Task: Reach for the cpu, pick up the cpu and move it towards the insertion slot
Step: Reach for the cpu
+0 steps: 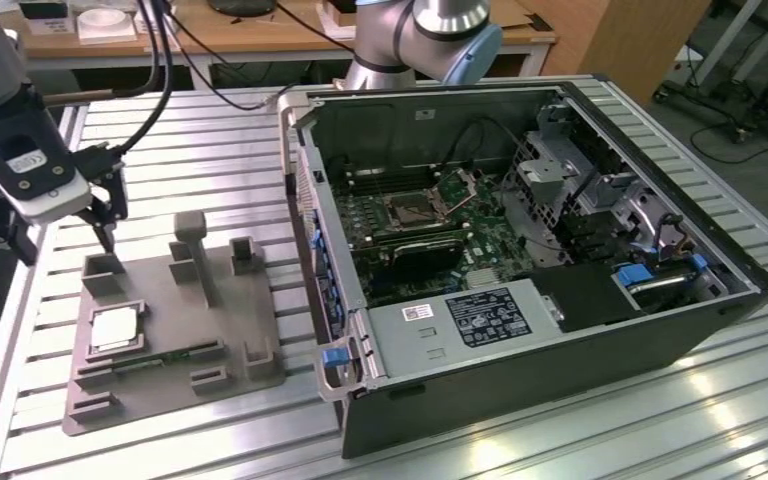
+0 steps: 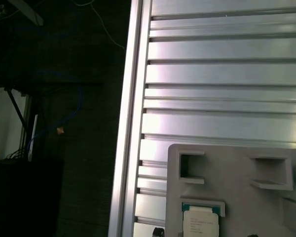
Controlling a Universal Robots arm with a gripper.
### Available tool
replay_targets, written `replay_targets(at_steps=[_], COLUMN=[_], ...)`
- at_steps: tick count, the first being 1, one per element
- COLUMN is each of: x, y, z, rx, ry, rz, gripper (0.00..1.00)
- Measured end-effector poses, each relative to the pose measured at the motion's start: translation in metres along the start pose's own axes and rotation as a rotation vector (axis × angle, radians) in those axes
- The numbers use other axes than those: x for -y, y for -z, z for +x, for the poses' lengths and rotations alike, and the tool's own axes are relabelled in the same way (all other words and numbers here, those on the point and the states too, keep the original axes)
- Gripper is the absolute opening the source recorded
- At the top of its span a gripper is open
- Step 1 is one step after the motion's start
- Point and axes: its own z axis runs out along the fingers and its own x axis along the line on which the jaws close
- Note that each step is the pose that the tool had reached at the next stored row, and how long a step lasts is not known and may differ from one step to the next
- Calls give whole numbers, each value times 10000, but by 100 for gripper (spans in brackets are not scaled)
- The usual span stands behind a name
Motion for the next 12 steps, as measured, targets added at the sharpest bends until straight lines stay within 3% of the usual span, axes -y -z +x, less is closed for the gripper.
replay_targets(at_steps=[12], x=[52], y=[-201], z=[4], rx=[2], ry=[-1], rz=[-6], gripper=[71])
